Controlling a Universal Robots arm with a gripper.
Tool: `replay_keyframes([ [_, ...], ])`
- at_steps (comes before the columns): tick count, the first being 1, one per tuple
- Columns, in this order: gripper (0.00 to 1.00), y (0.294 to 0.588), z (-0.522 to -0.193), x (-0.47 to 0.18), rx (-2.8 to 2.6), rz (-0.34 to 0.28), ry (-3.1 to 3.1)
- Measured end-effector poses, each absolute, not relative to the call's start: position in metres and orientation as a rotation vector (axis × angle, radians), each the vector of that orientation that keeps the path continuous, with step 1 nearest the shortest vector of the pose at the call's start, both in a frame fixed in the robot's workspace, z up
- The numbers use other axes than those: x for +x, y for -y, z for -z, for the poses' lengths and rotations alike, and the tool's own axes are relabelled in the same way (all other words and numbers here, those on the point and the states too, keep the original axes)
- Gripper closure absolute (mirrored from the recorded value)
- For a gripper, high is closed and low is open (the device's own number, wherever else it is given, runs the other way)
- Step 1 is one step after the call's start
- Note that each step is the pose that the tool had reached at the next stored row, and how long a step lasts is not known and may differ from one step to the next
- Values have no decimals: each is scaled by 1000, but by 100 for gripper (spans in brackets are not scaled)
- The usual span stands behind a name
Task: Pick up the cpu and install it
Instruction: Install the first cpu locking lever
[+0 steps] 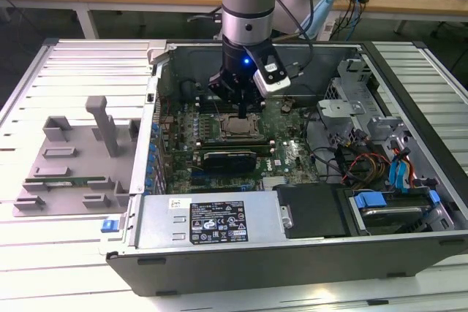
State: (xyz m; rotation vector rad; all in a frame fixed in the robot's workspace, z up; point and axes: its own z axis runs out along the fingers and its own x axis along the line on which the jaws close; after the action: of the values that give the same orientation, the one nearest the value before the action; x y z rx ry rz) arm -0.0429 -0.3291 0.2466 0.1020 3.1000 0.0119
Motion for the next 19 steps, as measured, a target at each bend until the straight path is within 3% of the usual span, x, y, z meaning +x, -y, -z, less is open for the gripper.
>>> replay_keyframes([
  [19, 89, 329, -251, -51, 102, -12, -3099],
])
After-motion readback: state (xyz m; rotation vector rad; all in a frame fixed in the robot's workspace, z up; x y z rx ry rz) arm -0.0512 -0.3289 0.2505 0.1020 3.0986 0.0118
